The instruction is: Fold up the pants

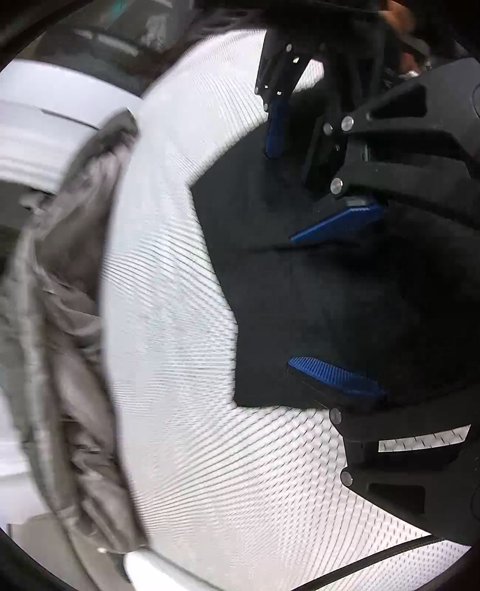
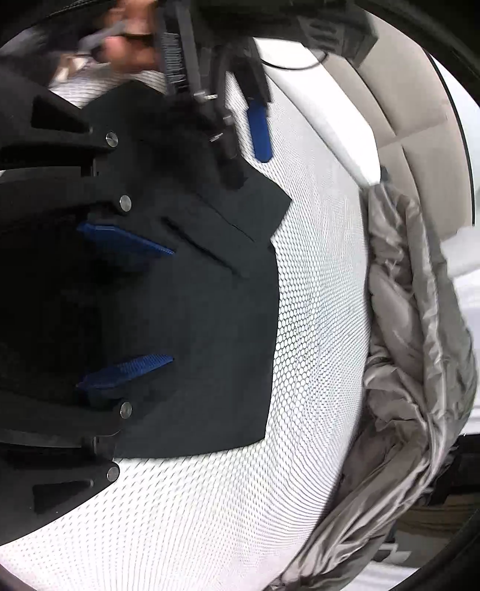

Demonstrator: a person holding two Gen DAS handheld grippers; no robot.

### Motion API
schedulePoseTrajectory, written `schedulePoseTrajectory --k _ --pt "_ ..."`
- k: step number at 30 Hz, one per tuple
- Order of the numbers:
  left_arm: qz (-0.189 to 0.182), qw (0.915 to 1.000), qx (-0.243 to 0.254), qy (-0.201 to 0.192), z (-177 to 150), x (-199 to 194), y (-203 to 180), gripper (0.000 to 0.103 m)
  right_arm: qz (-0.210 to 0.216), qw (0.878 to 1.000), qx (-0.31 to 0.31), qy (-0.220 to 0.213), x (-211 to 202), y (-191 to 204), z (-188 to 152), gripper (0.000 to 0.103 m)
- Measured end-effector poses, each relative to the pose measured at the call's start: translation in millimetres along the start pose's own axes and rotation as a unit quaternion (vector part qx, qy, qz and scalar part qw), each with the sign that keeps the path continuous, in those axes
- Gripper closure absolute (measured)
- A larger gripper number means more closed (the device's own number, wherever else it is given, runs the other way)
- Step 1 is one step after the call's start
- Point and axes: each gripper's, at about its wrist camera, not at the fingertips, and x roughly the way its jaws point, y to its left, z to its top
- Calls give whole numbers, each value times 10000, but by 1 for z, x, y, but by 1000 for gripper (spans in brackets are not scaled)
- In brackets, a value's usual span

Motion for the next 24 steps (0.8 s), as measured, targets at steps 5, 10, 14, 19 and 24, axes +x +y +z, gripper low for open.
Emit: schedulePoseTrajectory --k 5,10,14,19,24 --pt "-9 9993 351 111 -17 4 9 37 -277 9975 -479 447 14 -12 -15 47" --pt "68 9993 320 -172 -43 -47 15 40 45 9993 -374 7 -26 -33 -33 54" --pt "-515 9952 715 -426 -69 -76 -20 40 257 9963 -635 -516 -44 8 -38 39" --pt "-323 9936 1081 30 -85 -51 -24 40 87 9918 -1272 -82 -8 43 -60 39" --pt "-798 9955 516 61 -102 -94 29 40 356 9961 -712 -388 -51 -22 -83 42"
